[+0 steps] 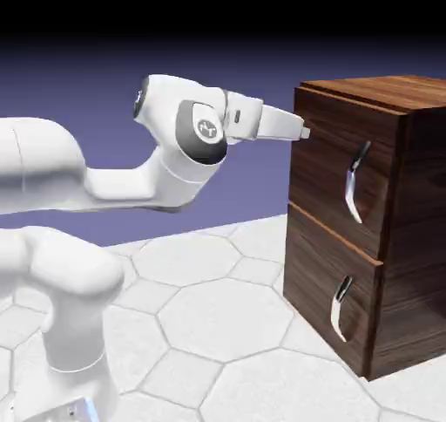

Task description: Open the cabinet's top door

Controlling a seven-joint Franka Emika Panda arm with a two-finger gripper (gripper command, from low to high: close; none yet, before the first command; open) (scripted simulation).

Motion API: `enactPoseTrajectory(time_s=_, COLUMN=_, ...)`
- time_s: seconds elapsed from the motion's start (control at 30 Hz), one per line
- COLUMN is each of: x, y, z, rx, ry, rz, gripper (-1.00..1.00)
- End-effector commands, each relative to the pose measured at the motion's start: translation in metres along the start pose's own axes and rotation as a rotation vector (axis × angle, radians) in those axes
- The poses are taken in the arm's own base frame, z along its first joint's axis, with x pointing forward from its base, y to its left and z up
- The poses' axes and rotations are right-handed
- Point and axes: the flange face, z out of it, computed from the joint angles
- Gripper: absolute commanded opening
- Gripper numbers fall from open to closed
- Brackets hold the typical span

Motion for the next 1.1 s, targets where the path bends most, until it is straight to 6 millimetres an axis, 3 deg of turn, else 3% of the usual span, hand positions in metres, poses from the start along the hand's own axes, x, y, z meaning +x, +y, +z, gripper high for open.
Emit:
enactPoseTrajectory(time_s=0.0, x=0.001, y=0.004, z=0.001, rx=0.007, ry=0.011, rz=0.004, gripper=0.00)
enactPoseTrajectory(time_s=0.4, x=-0.008, y=0.060, z=0.031, rx=0.089, ry=0.121, rz=0.074, gripper=0.00)
enactPoseTrajectory(time_s=0.77, x=-0.050, y=0.105, z=0.088, rx=0.168, ry=0.187, rz=0.157, gripper=0.00)
enactPoseTrajectory(time_s=0.83, x=-0.054, y=0.107, z=0.092, rx=0.172, ry=0.190, rz=0.161, gripper=0.00)
enactPoseTrajectory(time_s=1.0, x=-0.044, y=0.099, z=0.140, rx=0.172, ry=0.190, rz=0.161, gripper=0.00)
enactPoseTrajectory(time_s=1.03, x=-0.044, y=0.099, z=0.140, rx=0.172, ry=0.190, rz=0.161, gripper=-1.00)
enactPoseTrajectory(time_s=1.07, x=-0.044, y=0.099, z=0.140, rx=0.172, ry=0.190, rz=0.161, gripper=-1.00)
